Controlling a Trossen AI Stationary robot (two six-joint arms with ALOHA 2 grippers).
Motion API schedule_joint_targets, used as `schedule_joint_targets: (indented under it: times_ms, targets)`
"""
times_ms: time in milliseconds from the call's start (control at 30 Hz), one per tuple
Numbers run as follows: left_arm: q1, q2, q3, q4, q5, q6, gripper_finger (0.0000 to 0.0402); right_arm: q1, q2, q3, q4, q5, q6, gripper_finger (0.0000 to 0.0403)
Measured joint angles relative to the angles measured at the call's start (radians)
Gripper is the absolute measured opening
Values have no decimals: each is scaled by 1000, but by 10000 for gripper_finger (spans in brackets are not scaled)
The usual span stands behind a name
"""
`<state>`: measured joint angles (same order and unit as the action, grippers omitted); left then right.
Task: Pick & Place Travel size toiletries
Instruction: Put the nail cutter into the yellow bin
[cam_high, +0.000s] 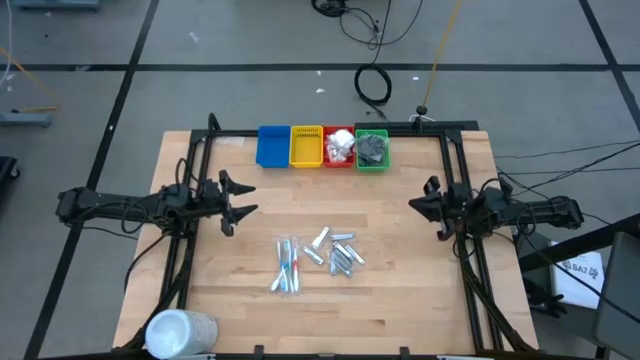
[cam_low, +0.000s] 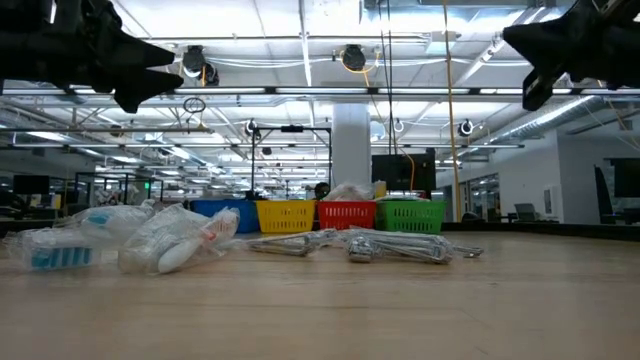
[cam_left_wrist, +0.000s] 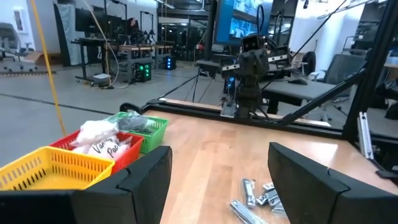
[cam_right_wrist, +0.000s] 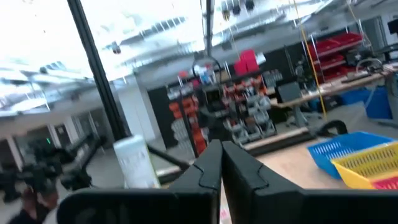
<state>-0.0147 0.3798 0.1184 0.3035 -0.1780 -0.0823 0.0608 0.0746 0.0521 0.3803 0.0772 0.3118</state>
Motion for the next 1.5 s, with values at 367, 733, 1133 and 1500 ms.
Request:
schedule_joint_targets:
  times_ms: [367,733,1133,1500]
  targets:
    - [0,0,0,7,0,-32,262,0,0,0,65,0,53,4]
    - [0,0,0,7,0,-28,262,44,184,9,122,25,14,46]
    - [0,6,1,16,0,-56,262,223,953,352,-107,156,-8,175]
    - [0,6,1,16,-7,-52,262,275,1430,562,-147,184,25,161]
